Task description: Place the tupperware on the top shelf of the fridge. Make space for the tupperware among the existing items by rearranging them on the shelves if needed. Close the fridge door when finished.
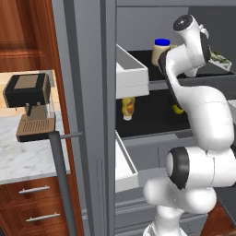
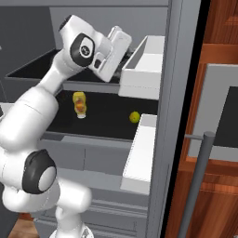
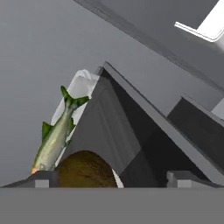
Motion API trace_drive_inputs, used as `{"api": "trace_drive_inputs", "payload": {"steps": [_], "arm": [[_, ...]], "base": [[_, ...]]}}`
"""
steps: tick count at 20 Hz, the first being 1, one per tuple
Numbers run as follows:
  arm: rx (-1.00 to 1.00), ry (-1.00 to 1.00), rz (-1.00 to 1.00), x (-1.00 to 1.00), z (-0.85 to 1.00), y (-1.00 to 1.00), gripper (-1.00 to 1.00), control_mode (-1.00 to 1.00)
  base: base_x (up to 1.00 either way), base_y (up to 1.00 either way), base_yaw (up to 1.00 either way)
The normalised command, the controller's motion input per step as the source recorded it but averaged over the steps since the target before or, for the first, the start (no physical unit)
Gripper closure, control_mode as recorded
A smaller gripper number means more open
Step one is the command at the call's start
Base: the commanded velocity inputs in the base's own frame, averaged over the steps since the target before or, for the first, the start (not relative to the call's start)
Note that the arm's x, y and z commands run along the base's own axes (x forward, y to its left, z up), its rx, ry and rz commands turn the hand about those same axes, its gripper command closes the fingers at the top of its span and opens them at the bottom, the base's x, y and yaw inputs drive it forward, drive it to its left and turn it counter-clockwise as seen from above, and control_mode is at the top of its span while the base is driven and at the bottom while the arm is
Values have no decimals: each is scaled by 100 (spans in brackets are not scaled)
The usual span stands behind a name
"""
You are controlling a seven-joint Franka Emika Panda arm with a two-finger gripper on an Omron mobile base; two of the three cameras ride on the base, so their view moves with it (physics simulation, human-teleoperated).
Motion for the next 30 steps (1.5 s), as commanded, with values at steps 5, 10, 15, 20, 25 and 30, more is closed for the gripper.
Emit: {"api": "trace_drive_inputs", "payload": {"steps": [5,10,15,20,25,30], "arm": [[-10,-10,11,-96,0,19,-100,-100],[-9,0,30,-100,0,55,-100,-100],[-2,13,53,-100,0,42,-100,-100],[-25,34,65,-90,0,61,-100,-100],[-42,38,59,-58,-1,69,-100,-100],[-36,39,44,-42,-29,17,-100,-100]], "base": [[0,0,0],[0,0,0],[0,0,0],[0,0,0],[0,0,0],[0,0,0]]}}
